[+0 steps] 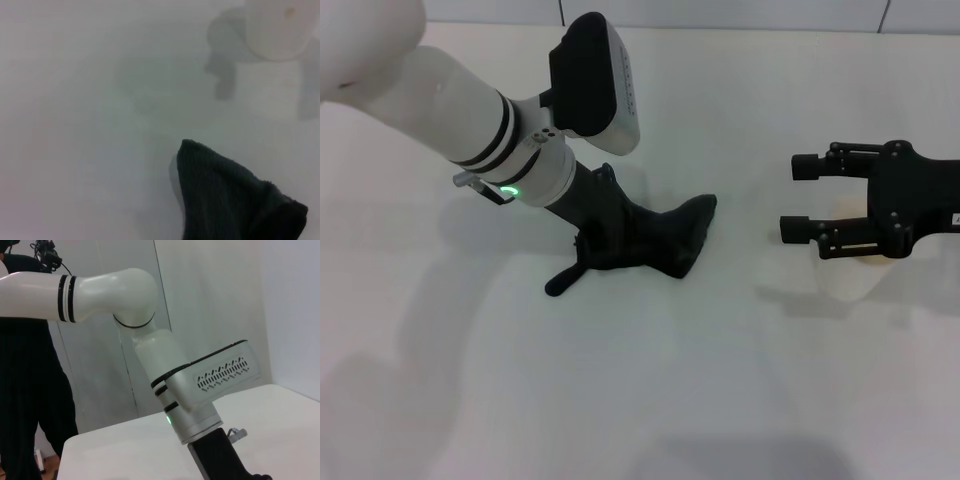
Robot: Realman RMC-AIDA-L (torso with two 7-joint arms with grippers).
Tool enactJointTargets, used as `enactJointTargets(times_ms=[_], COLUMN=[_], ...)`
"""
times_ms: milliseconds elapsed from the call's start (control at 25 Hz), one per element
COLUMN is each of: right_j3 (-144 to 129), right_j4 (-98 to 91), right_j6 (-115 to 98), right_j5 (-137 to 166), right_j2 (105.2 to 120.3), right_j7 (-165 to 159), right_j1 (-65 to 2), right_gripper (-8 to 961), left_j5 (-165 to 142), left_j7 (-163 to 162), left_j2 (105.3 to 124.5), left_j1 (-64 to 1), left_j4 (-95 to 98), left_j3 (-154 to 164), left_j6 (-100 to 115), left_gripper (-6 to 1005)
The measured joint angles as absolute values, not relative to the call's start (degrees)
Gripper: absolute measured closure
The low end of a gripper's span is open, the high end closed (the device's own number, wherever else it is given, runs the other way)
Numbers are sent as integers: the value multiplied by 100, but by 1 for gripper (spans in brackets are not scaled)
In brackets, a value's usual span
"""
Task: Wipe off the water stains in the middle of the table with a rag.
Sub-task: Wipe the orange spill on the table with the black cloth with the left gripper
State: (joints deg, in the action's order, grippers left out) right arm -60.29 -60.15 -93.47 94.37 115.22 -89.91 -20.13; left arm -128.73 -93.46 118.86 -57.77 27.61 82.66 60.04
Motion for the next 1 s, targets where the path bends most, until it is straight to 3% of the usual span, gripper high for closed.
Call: enactJointTargets(times_ms=[1000], right_j3=[-6029], right_j4=[-6062], right_j6=[-9481], right_j5=[9422], right_j2=[11522], right_j7=[-9009], right_j1=[-1973], right_gripper=[154], left_j5=[-11381], left_j7=[-8888], left_j2=[11979], left_j1=[-5892], left_j4=[2787], left_j3=[9794], left_j6=[5900], left_gripper=[893])
